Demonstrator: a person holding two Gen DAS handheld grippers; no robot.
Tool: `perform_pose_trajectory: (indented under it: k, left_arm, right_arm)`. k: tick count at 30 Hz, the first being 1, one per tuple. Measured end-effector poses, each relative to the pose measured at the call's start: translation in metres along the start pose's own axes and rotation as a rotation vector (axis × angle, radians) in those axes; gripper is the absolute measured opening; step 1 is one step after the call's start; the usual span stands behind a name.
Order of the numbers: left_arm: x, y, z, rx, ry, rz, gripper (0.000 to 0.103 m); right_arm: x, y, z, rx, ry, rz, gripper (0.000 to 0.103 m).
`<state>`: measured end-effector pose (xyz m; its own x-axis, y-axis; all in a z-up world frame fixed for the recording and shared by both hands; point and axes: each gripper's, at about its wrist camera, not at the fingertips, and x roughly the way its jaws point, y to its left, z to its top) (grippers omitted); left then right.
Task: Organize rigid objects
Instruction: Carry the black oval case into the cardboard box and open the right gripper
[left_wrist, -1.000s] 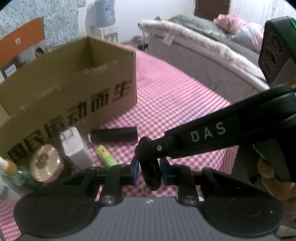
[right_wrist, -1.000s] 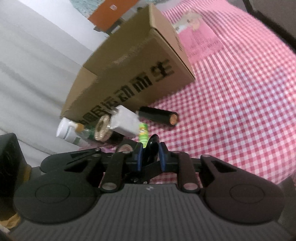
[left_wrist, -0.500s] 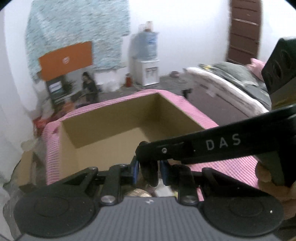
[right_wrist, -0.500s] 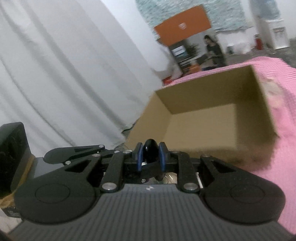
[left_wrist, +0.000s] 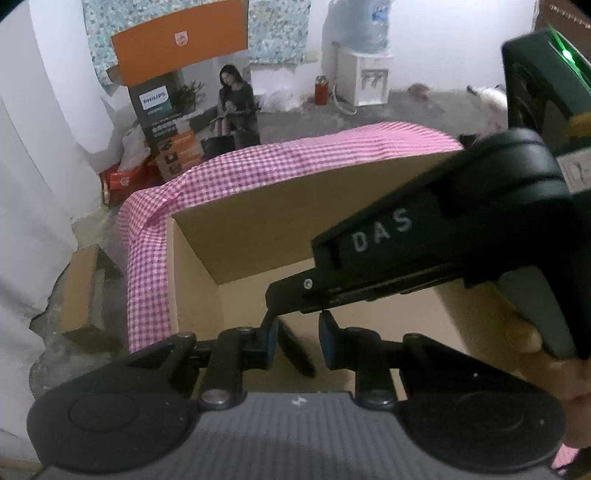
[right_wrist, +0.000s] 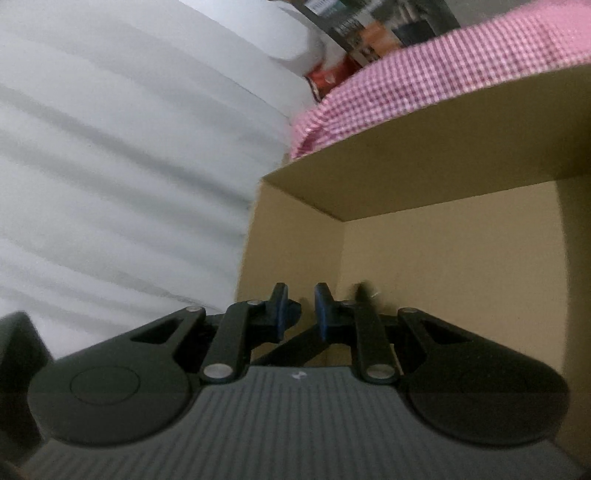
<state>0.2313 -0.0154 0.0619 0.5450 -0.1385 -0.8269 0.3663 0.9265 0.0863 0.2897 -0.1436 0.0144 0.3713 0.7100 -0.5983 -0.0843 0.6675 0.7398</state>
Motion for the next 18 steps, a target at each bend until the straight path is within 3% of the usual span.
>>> perform_pose_trajectory:
  k: [6, 9, 14, 18]
  left_arm:
    - [0.012, 0.009, 0.01, -0.007, -0.008, 0.043, 0.026]
    - [0.006, 0.01, 0.011, -0.006, -0.026, 0.032, 0.031]
    - [-0.015, 0.006, 0.006, 0.013, -0.071, 0.027, 0.049]
    - [-0.039, 0.002, -0.001, 0.012, -0.109, -0.003, 0.056]
  right_arm:
    - [0.023, -0.01, 0.013, 0.056, 0.018, -0.019, 0.015]
    - [0.012, -0.007, 0.004, 0.046, 0.012, -0.017, 0.017]
    - [-0.01, -0.015, 0.0, 0.015, -0.02, -0.022, 0.017]
    - [-0.037, -0.01, -0.006, -0.013, -0.068, -0.004, 0.019]
